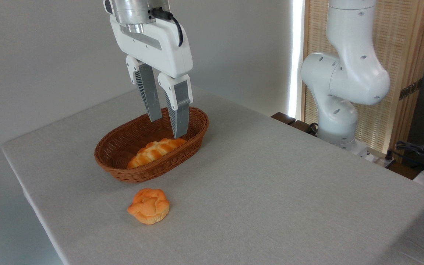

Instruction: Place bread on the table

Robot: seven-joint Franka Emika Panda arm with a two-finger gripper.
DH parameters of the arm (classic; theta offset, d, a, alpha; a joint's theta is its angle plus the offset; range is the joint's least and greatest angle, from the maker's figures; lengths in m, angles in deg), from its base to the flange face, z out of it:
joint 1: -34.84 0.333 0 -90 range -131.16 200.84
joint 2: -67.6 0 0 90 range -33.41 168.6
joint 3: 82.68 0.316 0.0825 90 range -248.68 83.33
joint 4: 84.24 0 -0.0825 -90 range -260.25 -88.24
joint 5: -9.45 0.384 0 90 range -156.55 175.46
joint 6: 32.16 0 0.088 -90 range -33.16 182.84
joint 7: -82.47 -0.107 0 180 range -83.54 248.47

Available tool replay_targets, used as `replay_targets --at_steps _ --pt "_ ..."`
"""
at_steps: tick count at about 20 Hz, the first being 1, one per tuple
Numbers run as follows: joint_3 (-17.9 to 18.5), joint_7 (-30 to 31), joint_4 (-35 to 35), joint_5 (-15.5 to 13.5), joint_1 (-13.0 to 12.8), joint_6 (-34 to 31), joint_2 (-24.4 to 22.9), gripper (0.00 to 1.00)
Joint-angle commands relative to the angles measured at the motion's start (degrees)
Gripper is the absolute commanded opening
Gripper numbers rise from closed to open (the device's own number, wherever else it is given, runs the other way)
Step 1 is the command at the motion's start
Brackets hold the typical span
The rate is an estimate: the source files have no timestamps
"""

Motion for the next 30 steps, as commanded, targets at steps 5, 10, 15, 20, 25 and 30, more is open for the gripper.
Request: replay_targets --at_steps 5,10,15,20,25,30 --pt "-0.2 -0.3 1.3 -1.0 0.6 -1.4 0.5 1.00" --pt "-0.2 -0.2 1.3 -1.0 0.6 -1.4 0.5 1.00" --pt "-1.1 0.5 1.1 -1.5 0.5 -0.9 0.6 1.00" --pt "-2.8 1.2 0.4 -1.5 0.4 -0.5 0.7 1.00" --pt "-5.3 1.5 -2.0 -5.9 0.1 2.7 0.7 1.00" --pt "-9.6 6.2 -5.5 -6.1 0.0 6.5 0.8 1.00"
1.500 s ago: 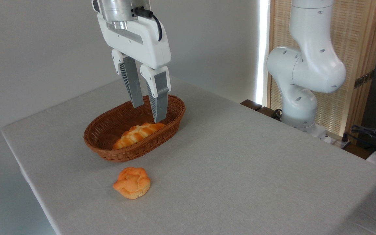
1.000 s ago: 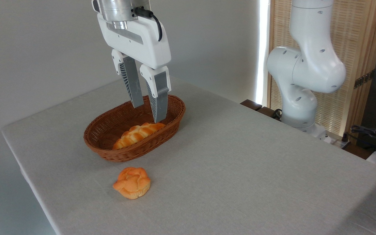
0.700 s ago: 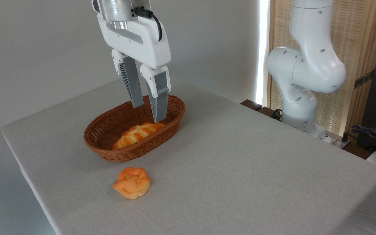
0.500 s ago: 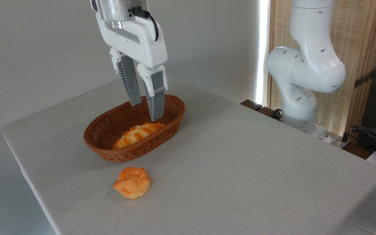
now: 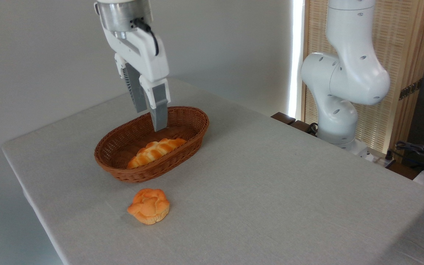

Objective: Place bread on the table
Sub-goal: 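Lower the open gripper into the basket over the braided bread roll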

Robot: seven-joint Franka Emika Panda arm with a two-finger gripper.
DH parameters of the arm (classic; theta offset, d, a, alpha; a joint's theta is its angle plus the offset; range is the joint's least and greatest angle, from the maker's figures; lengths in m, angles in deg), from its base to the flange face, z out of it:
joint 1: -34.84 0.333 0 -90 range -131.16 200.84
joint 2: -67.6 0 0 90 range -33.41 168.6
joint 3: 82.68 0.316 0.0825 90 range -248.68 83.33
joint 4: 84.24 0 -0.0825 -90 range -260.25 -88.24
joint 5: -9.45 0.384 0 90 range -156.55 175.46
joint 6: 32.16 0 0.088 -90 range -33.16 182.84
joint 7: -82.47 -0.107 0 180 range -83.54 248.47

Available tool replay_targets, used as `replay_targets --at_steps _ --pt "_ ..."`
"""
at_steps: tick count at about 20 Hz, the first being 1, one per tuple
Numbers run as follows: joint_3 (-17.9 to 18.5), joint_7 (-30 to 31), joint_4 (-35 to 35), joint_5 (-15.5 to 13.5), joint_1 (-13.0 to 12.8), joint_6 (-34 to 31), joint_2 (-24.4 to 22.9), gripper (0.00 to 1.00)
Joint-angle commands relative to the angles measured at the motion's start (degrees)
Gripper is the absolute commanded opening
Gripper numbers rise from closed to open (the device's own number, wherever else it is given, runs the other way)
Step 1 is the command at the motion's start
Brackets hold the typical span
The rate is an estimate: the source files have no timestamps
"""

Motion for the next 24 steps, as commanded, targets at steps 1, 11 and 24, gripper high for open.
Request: replay_targets --at_steps 1,11,24 --pt "-4.5 4.6 -4.4 -0.9 0.1 4.6 0.0 1.00" --pt "-9.8 5.0 -13.0 -1.0 -1.0 11.7 1.8 1.00" --pt "-11.9 8.8 -18.6 -0.9 -2.4 22.6 4.2 1.00"
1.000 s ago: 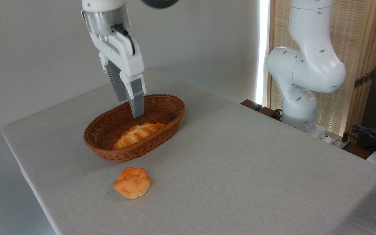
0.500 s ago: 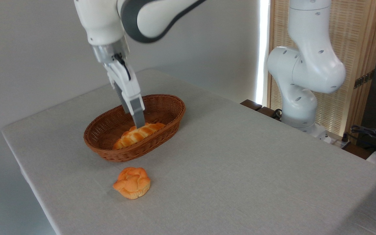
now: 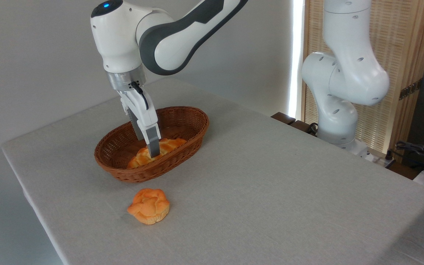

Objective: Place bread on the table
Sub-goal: 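Lower the open gripper into the basket over the braided bread roll, then close the gripper on the braided bread roll inside the basket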

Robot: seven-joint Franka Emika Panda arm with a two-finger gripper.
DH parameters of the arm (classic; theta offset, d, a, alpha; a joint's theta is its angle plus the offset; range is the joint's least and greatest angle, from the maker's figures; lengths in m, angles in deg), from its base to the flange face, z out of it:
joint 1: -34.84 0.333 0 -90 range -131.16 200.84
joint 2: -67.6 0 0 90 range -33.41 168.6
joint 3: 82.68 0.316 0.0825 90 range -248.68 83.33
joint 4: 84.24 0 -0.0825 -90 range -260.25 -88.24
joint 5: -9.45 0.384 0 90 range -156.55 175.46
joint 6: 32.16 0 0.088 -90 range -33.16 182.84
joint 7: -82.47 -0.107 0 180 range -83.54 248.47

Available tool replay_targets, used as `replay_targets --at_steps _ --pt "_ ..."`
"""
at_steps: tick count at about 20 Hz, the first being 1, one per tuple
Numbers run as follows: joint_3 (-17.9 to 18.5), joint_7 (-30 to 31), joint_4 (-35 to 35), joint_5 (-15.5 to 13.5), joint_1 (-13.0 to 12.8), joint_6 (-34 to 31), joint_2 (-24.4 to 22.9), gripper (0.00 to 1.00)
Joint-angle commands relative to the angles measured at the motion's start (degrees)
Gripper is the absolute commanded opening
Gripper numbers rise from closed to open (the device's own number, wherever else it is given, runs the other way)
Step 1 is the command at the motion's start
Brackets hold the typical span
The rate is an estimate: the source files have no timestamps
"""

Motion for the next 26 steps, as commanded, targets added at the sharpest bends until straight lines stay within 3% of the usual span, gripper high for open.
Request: replay_targets --at_steps 1,8,13,26 --pt "0.2 0.6 -0.9 -0.7 -0.1 1.1 -0.5 1.00" --pt "0.2 0.3 -1.9 0.1 -0.1 1.0 -0.3 1.00" --pt "0.1 0.2 -1.9 3.7 -0.1 -0.1 -0.5 1.00" --pt "0.0 0.4 -3.2 3.9 -0.2 -0.1 -0.2 1.00"
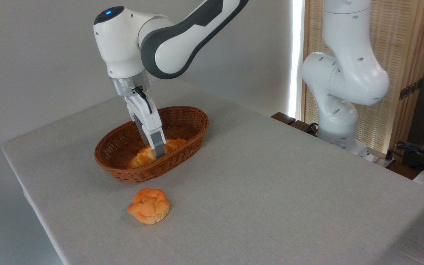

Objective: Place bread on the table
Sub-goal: 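Close the gripper on the braided bread roll inside the basket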

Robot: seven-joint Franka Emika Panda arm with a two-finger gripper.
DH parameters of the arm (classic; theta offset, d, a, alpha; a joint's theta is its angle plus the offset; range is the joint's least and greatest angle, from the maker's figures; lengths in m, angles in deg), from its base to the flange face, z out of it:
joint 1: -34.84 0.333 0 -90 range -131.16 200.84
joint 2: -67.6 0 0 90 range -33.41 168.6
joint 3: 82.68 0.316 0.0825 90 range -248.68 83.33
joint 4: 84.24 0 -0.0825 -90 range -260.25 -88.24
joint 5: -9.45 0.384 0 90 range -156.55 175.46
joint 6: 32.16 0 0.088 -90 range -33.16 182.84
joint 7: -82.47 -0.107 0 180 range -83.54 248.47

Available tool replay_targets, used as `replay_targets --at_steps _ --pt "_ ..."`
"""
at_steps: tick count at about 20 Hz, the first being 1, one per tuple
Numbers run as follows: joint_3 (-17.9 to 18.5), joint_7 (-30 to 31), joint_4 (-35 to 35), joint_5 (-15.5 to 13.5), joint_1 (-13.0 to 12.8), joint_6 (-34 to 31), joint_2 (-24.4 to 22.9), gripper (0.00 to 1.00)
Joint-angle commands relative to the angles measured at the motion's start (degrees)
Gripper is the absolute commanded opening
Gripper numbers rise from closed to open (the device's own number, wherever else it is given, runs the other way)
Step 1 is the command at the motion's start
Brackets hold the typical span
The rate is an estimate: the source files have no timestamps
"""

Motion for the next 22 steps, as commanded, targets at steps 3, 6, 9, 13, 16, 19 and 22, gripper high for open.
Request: replay_targets --at_steps 3,6,9,13,16,19,22 --pt "-0.5 0.4 -1.8 0.9 -0.1 0.2 0.0 0.98" --pt "-0.5 0.4 -1.7 0.8 -0.1 0.3 0.1 0.79" --pt "-0.5 0.2 -1.8 0.8 -0.1 0.3 0.1 0.49" --pt "-0.5 0.0 -1.7 0.8 -0.1 0.3 0.1 0.39" --pt "-0.5 -0.2 -1.7 0.8 -0.1 0.2 0.1 0.39" --pt "-0.5 -0.3 -1.7 0.8 -0.1 0.2 0.1 0.39" --pt "-0.5 -0.3 -1.7 0.8 -0.1 0.1 0.1 0.37"
